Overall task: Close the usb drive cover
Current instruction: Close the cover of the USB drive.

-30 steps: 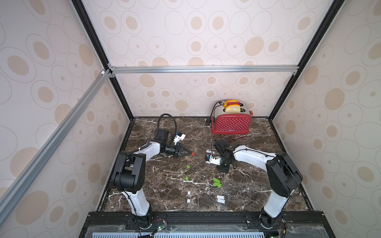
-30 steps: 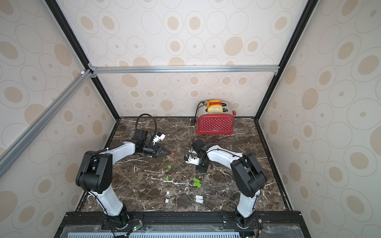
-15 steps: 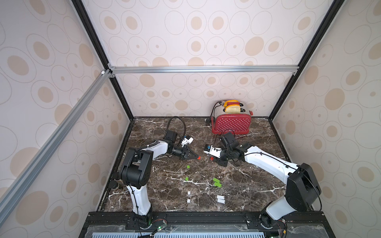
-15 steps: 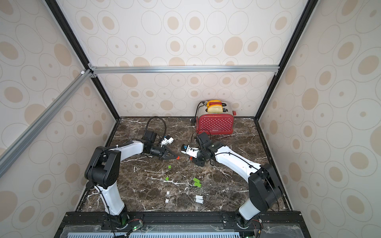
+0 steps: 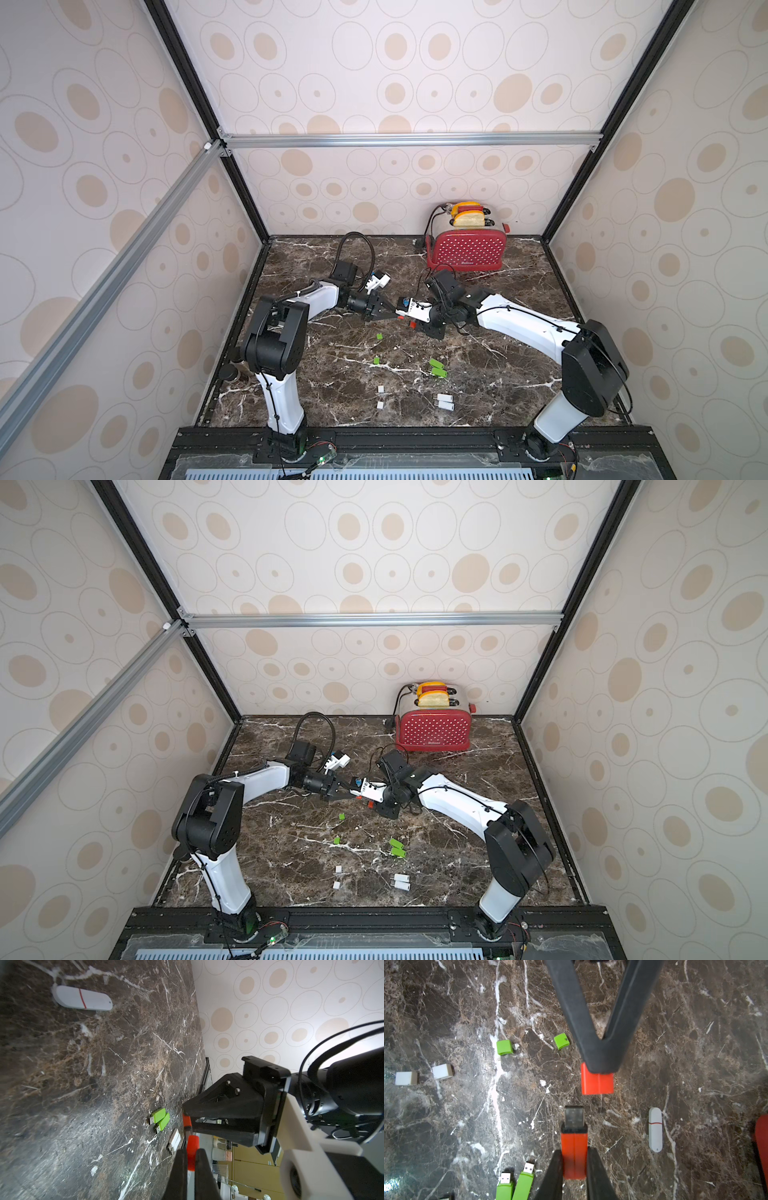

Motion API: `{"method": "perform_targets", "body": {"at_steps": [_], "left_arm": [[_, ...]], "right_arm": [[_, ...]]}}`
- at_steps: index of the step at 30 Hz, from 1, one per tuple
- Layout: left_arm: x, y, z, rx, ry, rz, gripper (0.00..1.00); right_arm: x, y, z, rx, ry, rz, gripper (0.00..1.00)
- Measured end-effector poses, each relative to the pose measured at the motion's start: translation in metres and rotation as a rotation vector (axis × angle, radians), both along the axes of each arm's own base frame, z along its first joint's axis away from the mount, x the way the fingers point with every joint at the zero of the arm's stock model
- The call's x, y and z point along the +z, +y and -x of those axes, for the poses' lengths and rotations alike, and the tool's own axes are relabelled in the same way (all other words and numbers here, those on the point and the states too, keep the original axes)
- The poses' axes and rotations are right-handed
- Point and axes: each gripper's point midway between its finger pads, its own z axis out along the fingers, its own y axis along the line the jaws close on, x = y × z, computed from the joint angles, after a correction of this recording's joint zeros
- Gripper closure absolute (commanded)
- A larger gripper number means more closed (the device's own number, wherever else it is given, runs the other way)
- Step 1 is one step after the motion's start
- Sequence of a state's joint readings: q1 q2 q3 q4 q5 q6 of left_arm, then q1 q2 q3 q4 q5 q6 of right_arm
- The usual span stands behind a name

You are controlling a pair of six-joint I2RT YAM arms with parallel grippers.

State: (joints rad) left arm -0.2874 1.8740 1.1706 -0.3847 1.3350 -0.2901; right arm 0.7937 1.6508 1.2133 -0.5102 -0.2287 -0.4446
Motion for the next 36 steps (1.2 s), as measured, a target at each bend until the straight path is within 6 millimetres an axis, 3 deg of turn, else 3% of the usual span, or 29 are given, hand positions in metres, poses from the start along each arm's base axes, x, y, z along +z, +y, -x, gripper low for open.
{"method": "perform_targets", "body": {"at_steps": [7, 36], "left_arm": [[-0.002, 0.0, 0.001, 0.0, 0.002, -0.013, 1.0], [-0.006, 0.0, 0.004, -0.015, -0.025, -0.067, 1.0]], "right_arm": [[0.006, 0.004, -0.004, -0.001, -0.013, -0.01, 0.93], [-0.004, 0.003, -0.003, -0.003, 0.0, 0.031, 0.93]]}}
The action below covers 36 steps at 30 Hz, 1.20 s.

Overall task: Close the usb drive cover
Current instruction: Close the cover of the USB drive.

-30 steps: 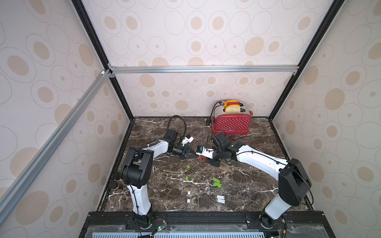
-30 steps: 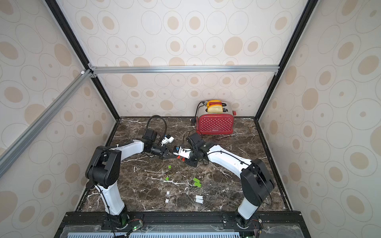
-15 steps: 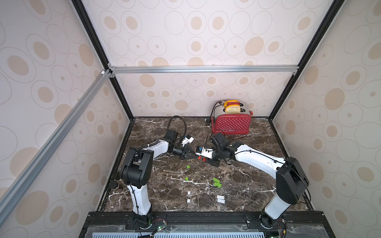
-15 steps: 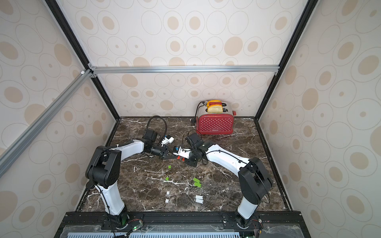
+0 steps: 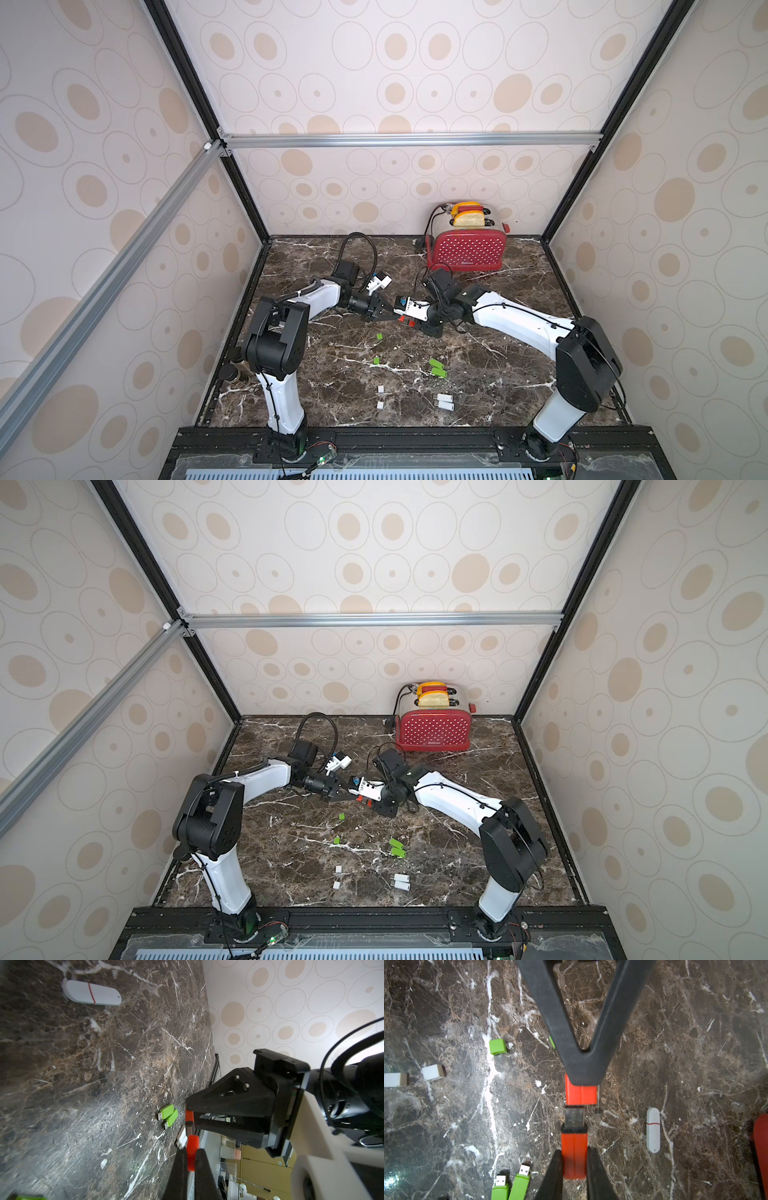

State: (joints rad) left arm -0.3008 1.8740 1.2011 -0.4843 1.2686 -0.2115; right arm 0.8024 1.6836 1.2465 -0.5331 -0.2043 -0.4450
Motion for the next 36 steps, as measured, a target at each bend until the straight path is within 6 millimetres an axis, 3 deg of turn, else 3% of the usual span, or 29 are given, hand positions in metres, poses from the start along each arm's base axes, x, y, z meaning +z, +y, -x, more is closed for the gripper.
{"method": "perform_targets", "body": {"at_steps": [36], "left_arm": [[-0.0072, -0.0041, 0.0052, -0.025, -0.026, -0.058, 1.0]], "right_arm": [[-0.0008, 0.0007, 0.0026, 0.006, 0.003, 0.005, 0.94]]}}
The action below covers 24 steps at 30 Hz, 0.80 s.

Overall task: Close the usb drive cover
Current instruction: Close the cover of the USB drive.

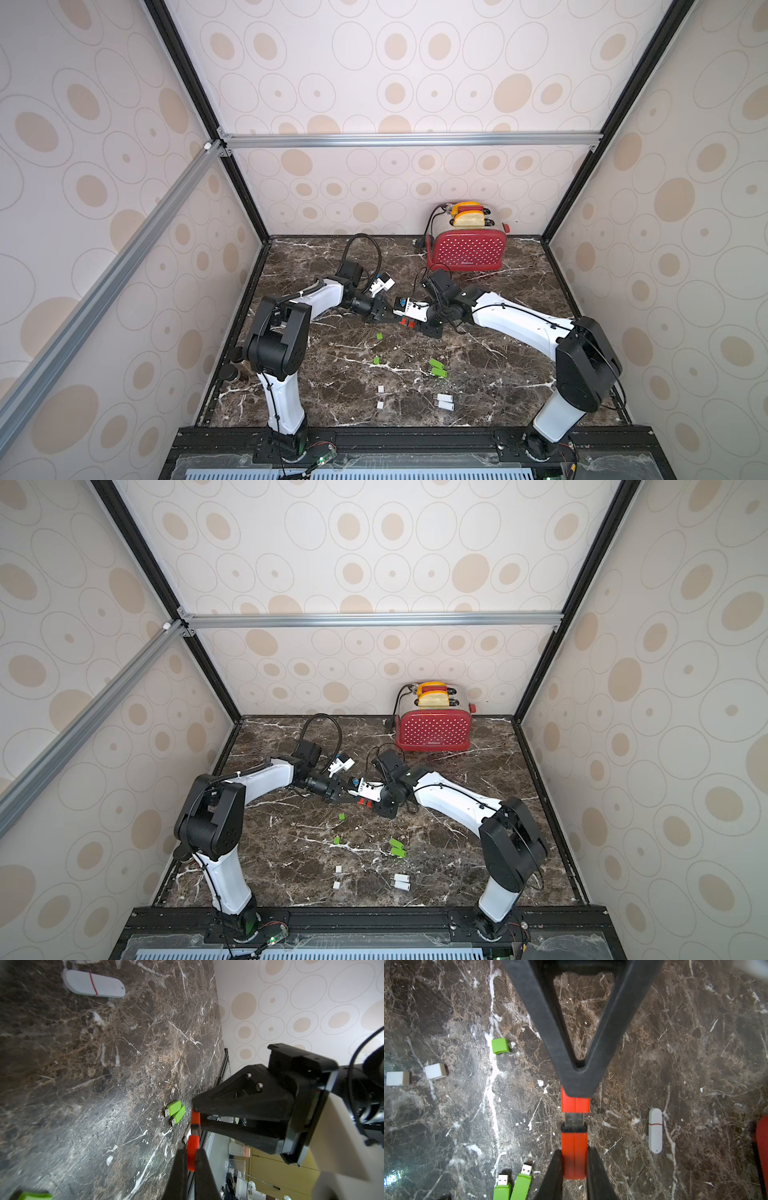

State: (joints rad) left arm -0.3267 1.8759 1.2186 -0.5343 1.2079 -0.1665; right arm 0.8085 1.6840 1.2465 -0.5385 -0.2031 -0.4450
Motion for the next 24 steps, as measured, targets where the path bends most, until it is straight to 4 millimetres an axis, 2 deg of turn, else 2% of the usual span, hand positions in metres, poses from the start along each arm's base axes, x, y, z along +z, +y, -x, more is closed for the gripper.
{"method": "perform_targets", "body": {"at_steps": [24], "left_arm": [[-0.0032, -0.0065, 0.0003, -0.008, -0.023, -0.034, 1.0]], "right_arm": [[-0.001, 0.0052, -0.0006, -0.02, -0.001, 0.008, 0.95]]}}
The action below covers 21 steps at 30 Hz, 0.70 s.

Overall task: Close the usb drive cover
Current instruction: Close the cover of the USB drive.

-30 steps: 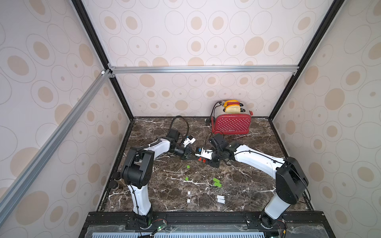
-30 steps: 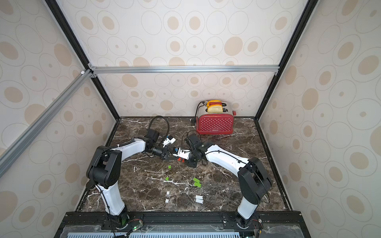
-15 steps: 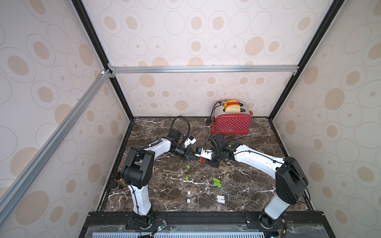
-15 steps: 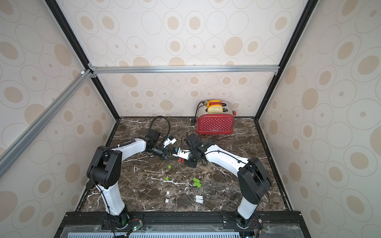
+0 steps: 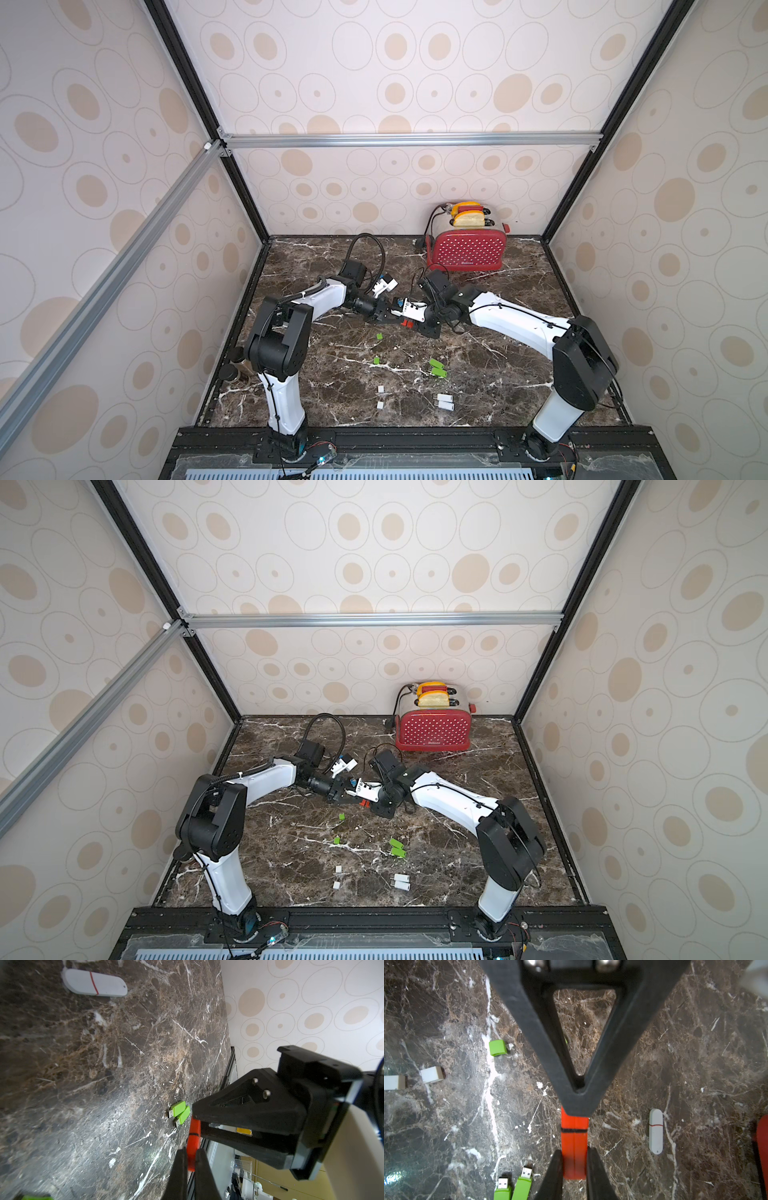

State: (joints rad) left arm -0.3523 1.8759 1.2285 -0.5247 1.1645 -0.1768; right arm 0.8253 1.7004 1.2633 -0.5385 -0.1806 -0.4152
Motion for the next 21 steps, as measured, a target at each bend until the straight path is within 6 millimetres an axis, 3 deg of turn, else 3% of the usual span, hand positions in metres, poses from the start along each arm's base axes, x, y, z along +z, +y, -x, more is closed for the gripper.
{"method": "perform_targets", "body": {"at_steps": [14, 21], "left_arm": [[0.0, -0.006, -0.0065, 0.032, 0.009, 0.017, 1.0], [-0.0037, -0.0085, -0.0001, 0.033, 0.047, 0.055, 1.0]], "right_arm": [[0.0006, -0.0018, -0.0062, -0.07, 0.01, -0.01, 0.98], [-0.0069, -0.0046, -0.002, -0.034, -0.023, -0.029, 0.99]]}}
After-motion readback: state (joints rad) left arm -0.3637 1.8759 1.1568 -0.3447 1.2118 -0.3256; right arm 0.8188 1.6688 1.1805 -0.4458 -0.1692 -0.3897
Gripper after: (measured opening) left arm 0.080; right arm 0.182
